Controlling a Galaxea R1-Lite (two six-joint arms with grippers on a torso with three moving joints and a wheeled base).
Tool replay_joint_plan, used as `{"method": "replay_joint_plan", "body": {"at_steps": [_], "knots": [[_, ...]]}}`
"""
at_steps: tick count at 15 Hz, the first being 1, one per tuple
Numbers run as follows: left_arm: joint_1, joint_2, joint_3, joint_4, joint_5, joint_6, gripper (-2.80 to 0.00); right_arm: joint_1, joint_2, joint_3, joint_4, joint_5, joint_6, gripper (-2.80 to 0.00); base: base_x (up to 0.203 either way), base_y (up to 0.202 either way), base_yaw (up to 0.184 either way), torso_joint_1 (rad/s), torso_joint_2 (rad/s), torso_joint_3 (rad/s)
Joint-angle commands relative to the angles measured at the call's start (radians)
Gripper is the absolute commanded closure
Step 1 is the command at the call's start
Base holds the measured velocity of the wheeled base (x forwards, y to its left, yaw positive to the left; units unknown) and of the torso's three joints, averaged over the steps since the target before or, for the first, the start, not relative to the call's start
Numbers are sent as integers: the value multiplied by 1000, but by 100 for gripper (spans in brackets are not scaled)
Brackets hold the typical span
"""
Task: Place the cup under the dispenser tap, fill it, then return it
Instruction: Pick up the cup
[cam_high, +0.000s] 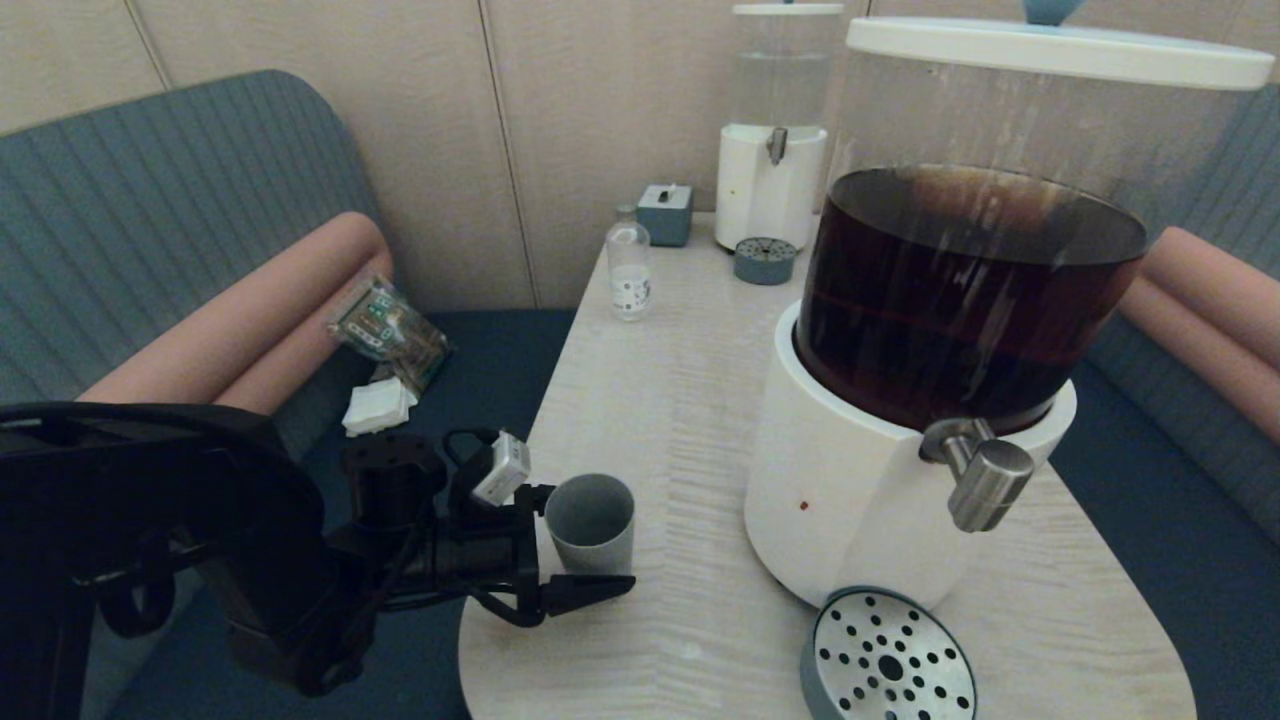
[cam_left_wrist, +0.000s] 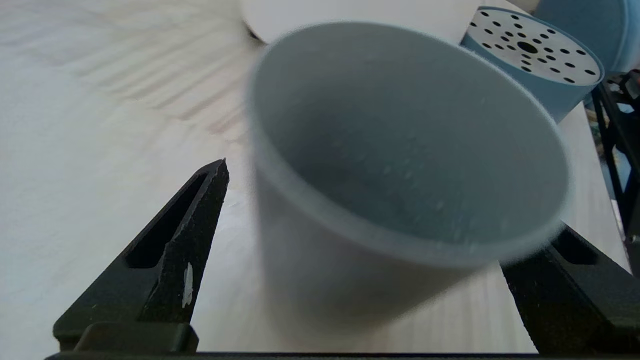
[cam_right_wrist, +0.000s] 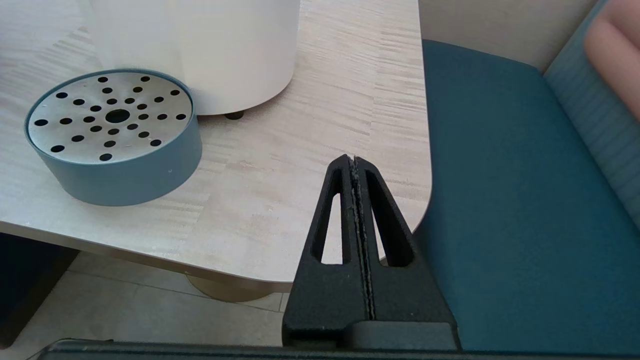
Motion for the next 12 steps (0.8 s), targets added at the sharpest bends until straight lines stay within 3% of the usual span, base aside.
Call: {"method": "replay_joint_plan", "body": {"at_steps": [1,3,4,12], "knots": [[-15,8,-7,-9,-2,1,-280,0,-6,9,0,0,-1,0,0,0,0,0,0,0],[-15,17,-28,-11,5,-1,-280,0,-6,9,0,0,-1,0,0,0,0,0,0,0],[-15,17,-40,-15,26,-8,0,0,-6,9,0,0,-1,0,0,0,0,0,0,0],[-17,-62,32,-23,40,-24,0,0,-6,9,0,0,-1,0,0,0,0,0,0,0]]}}
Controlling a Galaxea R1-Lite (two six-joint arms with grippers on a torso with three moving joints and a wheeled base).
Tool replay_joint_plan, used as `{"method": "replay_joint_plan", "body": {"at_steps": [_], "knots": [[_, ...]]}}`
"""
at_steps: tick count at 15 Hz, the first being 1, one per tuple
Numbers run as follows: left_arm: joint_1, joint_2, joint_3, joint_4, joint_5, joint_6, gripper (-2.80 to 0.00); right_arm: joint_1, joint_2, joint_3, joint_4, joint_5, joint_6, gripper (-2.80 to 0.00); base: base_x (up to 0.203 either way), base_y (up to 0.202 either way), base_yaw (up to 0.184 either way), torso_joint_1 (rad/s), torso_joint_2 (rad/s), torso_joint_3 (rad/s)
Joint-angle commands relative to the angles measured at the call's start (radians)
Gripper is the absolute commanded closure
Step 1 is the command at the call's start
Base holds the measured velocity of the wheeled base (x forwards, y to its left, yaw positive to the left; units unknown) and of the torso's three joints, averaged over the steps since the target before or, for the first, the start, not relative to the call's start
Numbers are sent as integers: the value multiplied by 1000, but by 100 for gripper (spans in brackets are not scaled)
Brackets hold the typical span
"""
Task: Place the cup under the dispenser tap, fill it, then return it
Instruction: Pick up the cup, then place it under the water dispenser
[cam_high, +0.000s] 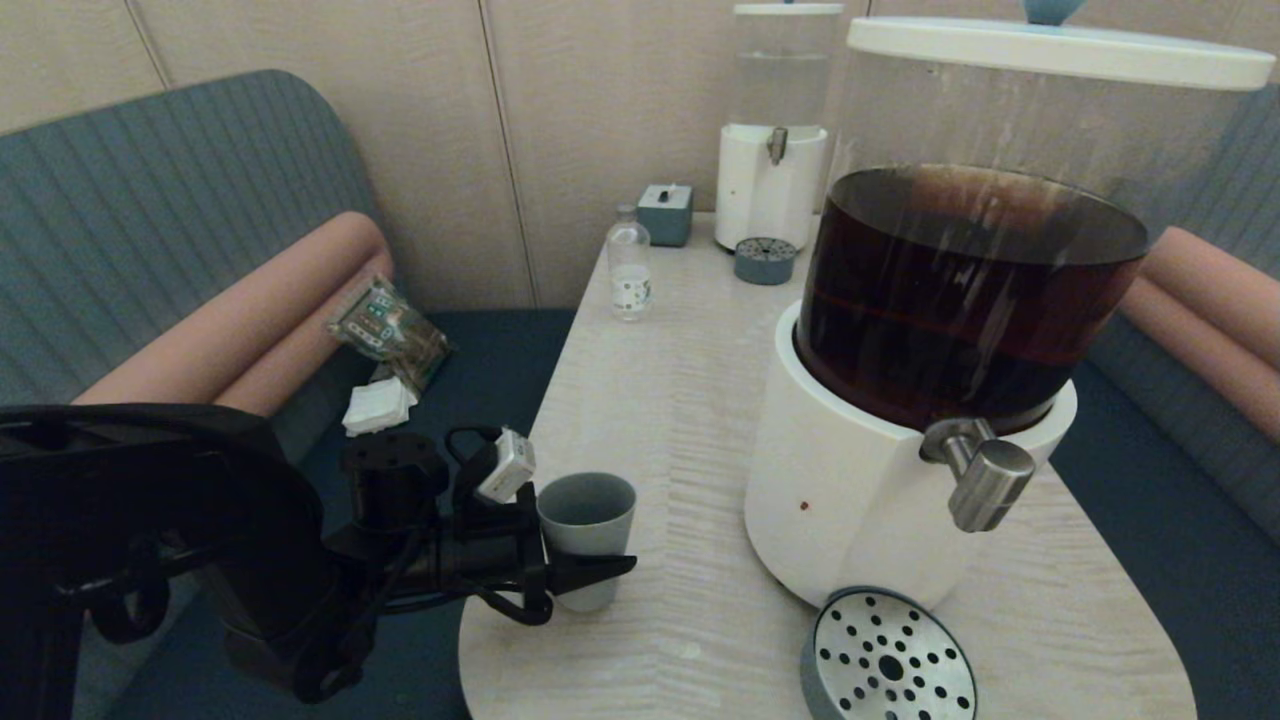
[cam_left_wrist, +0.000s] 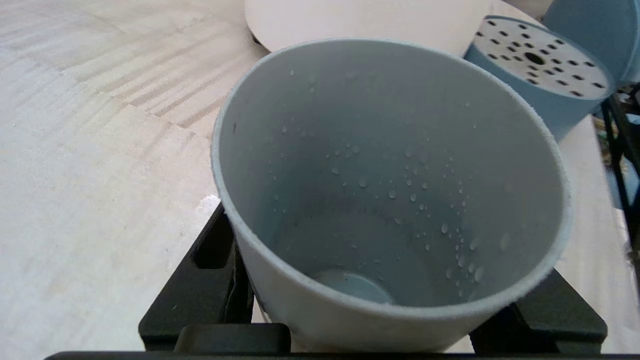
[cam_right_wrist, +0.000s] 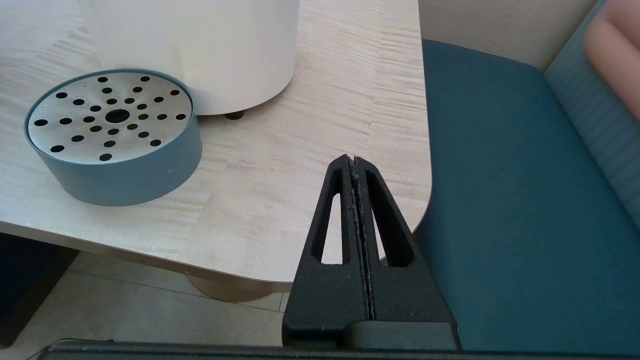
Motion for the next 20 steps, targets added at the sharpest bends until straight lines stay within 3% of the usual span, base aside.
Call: {"method": "replay_joint_plan", "body": {"at_steps": [1,4,10,20], "knots": [[-4,-66,25,-8,-5,-1,0,0,-6,9,0,1,-1,0,0,0,0,0,0,0],[-69,-209,54,-8,4,-26,0,0,-6,9,0,1,-1,0,0,0,0,0,0,0],[-414,-237,-33,-27,228,-119,0,0,-6,9,0,1,-1,0,0,0,0,0,0,0],[-544,-67,-144,-42,303,-148,0,0,-6,9,0,1,-1,0,0,0,0,0,0,0]]}}
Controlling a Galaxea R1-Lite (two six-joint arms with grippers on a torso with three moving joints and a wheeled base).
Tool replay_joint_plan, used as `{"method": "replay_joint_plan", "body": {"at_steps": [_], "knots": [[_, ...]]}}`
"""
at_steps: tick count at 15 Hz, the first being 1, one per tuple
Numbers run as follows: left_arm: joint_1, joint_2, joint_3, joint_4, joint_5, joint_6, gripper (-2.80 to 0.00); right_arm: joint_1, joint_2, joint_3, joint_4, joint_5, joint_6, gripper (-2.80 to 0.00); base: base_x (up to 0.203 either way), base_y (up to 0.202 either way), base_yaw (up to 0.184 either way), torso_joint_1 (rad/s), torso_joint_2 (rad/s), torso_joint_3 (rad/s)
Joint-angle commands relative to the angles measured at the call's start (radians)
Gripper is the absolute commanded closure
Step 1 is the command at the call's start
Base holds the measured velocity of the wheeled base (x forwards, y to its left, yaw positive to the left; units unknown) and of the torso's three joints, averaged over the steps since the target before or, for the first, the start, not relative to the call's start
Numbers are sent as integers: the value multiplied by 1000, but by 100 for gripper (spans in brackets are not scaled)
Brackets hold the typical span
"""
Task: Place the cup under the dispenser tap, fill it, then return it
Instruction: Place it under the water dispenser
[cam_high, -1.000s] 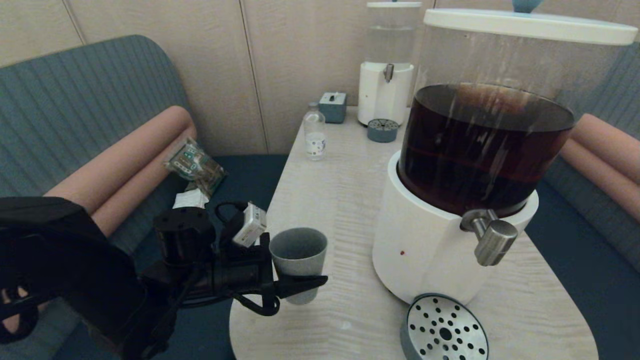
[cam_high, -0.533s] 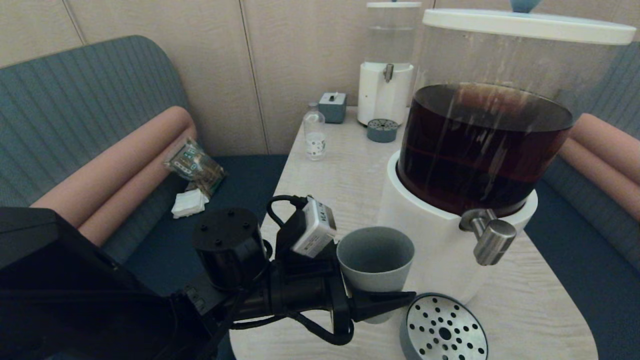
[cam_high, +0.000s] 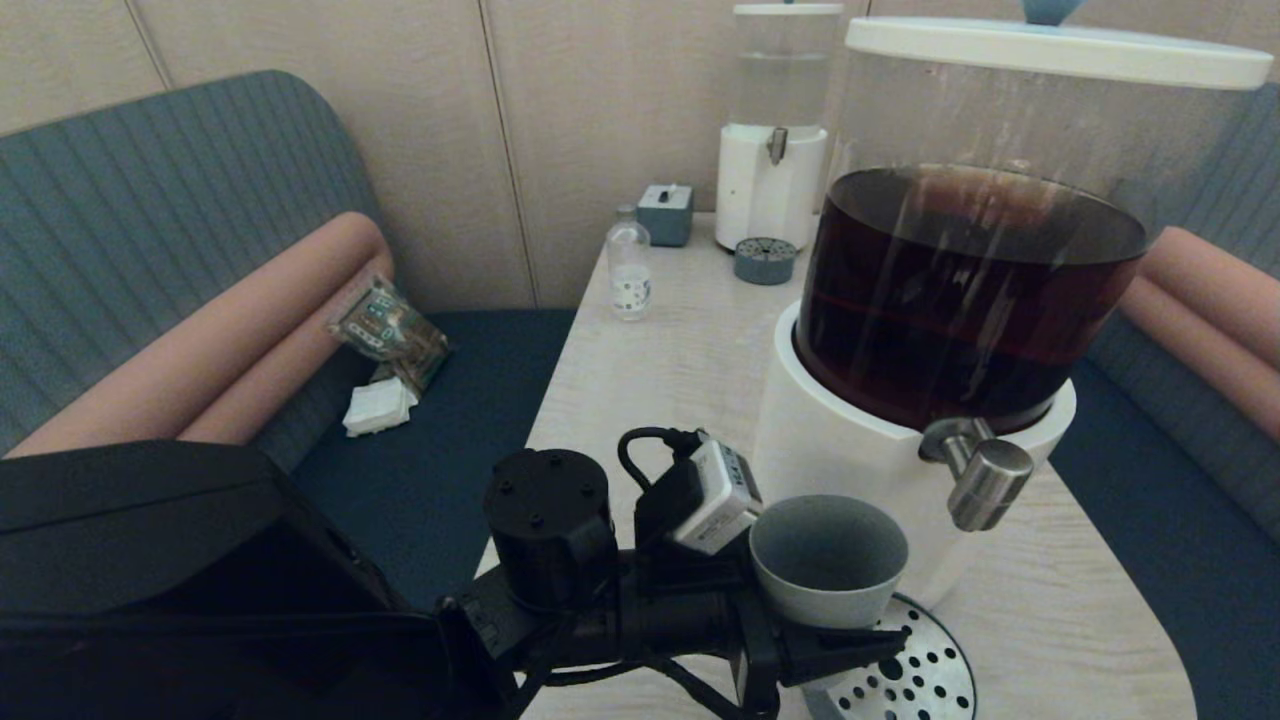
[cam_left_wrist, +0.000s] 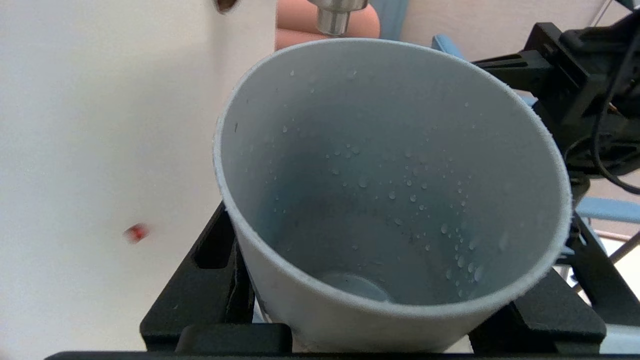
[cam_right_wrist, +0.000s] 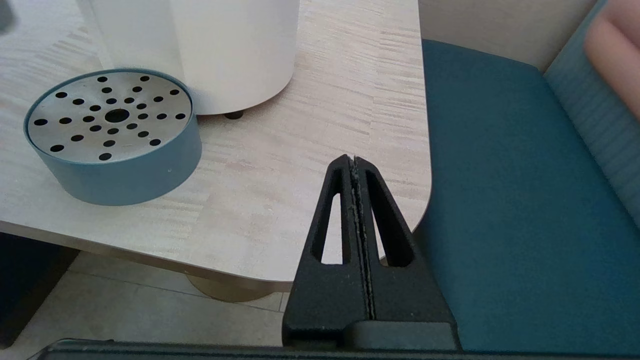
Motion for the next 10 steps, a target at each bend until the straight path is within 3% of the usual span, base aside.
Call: {"method": "replay_joint_plan", "body": {"at_steps": [1,10], "knots": [[-20,58,-33,-13,9,-8,0,0,-6,9,0,1,-1,0,0,0,0,0,0,0],[-53,209,-185,-29,24,-32,0,0,-6,9,0,1,-1,0,0,0,0,0,0,0]]}}
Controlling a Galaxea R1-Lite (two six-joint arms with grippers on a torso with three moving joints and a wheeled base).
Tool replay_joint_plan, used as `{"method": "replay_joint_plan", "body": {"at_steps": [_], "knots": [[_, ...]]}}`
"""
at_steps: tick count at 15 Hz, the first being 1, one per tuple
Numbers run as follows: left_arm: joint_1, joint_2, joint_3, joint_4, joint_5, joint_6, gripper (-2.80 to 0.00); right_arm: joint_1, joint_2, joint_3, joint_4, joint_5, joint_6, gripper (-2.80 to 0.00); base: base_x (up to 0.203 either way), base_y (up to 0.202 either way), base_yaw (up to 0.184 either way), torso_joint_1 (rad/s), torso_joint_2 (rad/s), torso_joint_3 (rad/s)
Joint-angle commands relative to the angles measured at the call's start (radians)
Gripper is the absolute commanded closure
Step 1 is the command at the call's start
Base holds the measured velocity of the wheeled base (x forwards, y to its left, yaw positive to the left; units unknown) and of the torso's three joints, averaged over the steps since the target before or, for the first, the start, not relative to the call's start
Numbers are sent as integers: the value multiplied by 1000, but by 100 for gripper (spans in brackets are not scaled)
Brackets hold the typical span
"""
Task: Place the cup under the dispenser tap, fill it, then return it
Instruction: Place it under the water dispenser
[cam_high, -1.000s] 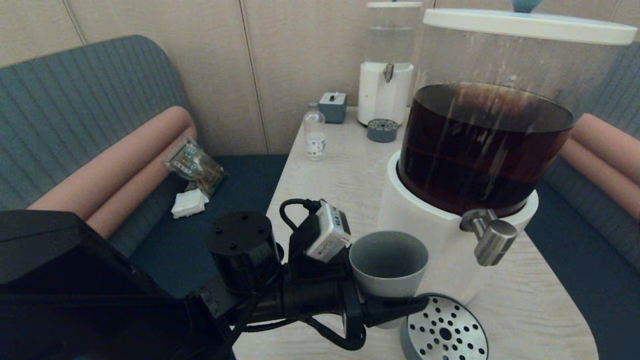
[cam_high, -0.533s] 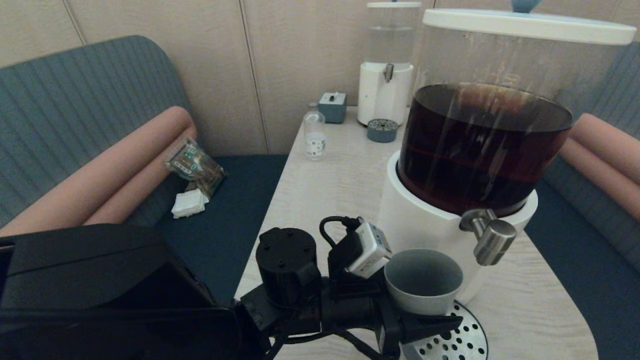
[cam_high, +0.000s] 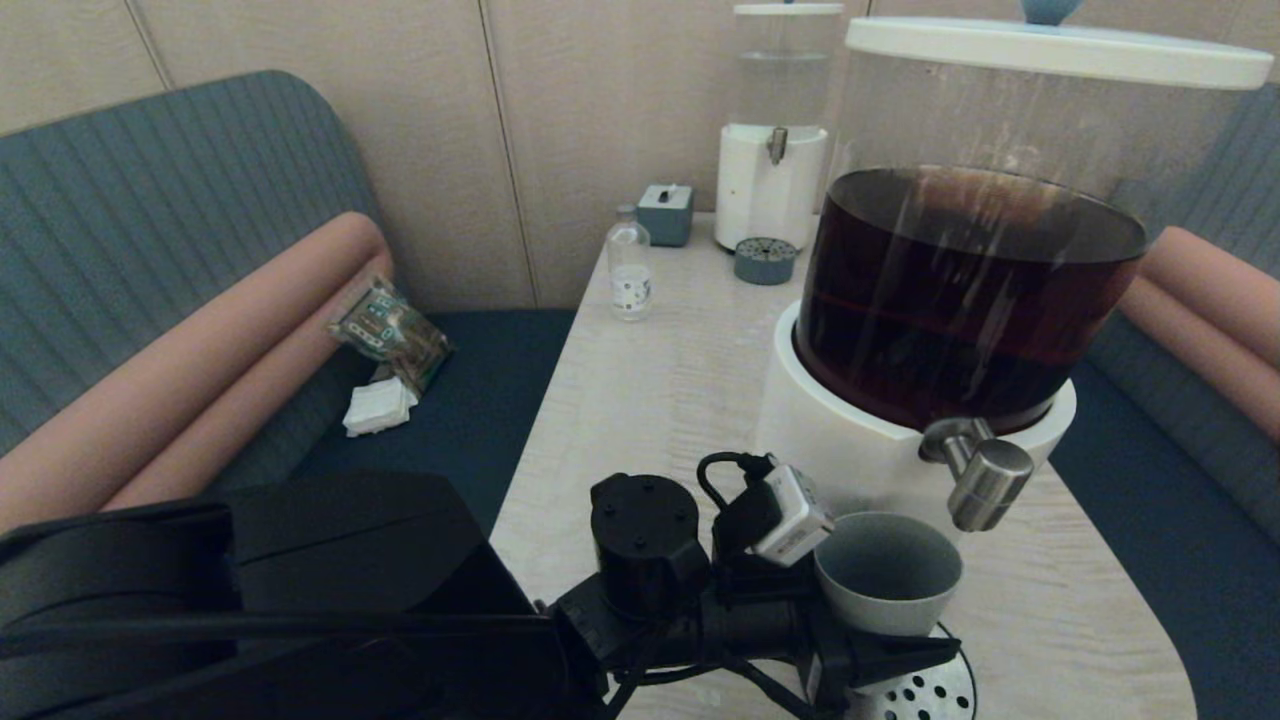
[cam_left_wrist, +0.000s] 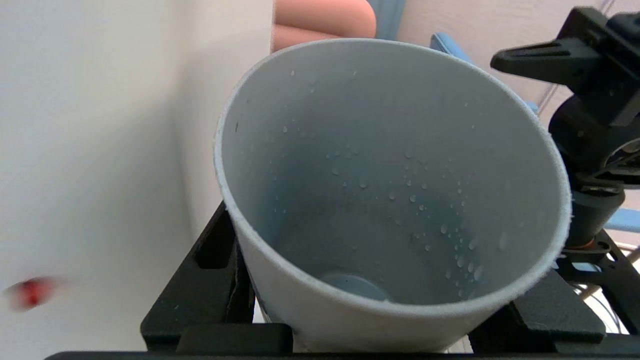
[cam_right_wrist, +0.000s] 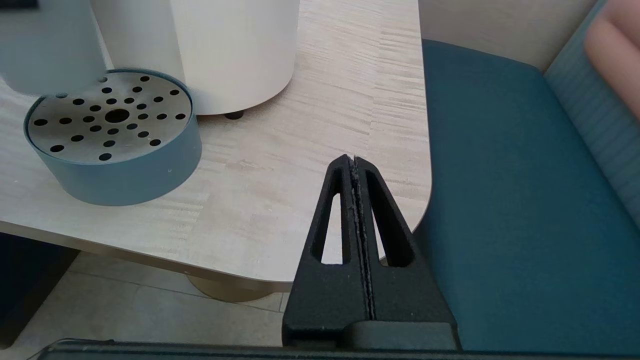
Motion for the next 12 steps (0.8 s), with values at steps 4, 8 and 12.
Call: {"method": "replay_joint_plan", "body": {"at_steps": [4,8,12], "knots": [[-13,59,-70,-5,-3,0,0,0,-6,9,0,0,-1,0,0,0,0,0,0,0],[-17,95,-96,-7,-1,0,0,0,-6,9,0,0,-1,0,0,0,0,0,0,0],[-16,113,-115,-8,1,0,0,0,-6,9,0,0,-1,0,0,0,0,0,0,0]]}}
